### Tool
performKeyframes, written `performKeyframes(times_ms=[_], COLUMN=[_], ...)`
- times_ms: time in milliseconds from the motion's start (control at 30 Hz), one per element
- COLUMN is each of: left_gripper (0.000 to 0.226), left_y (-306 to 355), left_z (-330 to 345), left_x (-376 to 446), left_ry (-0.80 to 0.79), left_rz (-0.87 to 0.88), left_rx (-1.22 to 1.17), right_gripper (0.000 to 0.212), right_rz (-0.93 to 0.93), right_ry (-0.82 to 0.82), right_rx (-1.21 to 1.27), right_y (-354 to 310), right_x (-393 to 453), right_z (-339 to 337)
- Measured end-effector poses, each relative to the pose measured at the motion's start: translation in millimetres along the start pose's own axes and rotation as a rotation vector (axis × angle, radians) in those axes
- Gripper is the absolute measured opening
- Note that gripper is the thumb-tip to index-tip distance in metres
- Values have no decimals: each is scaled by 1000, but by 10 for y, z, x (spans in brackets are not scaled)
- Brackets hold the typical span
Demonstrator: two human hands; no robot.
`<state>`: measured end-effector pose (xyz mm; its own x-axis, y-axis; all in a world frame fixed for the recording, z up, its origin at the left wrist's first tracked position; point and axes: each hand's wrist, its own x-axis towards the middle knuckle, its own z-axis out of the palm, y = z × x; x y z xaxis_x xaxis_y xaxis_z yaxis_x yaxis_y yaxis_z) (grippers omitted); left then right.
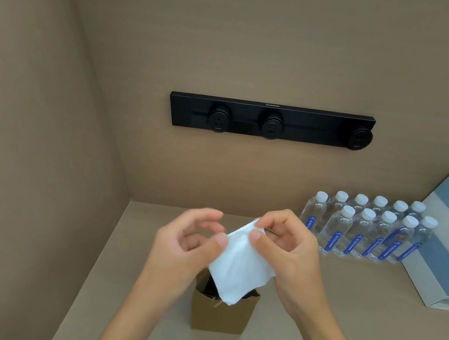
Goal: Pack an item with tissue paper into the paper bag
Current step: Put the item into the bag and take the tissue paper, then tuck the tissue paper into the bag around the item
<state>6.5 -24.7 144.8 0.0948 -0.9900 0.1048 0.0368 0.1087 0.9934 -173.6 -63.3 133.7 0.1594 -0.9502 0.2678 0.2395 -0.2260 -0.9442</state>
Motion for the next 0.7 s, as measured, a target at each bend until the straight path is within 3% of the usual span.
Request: performKeyframes(times_ms=[133,267,300,400,433,500,600,700], left_gripper=[11,10,12,23,19,22,35,24], left_y=[-20,-167,-247,-617,-748,-950,-1145,-1202], left_z=[28,26,20,-37,-55,-24,56,57], left_x=[37,137,166,212,207,151,79,30], left_ry=[-75,-46,-38,178,211,81,-47,-24], left_rz=[-5,-16,-35,-48,-45,-113,-194,-228], left_rx=[126,121,133,322,452,690,774,775], right_gripper=[36,32,29,7,17,26,20,18], right_rz=[97,375,404,305,212,8,-202,-98], right_ry=[-14,-238,-222,195,356,417,-38,-479], right_rx=[37,-37,-68,-289,-452,-742,-1160,-1417], right_y=[-8,29,74,211,252,331,551,754], right_x=[26,12,-2,-7,-13,-53,-155,-203], right_z=[14,-48,-55,-99,-129,-163,-31,83])
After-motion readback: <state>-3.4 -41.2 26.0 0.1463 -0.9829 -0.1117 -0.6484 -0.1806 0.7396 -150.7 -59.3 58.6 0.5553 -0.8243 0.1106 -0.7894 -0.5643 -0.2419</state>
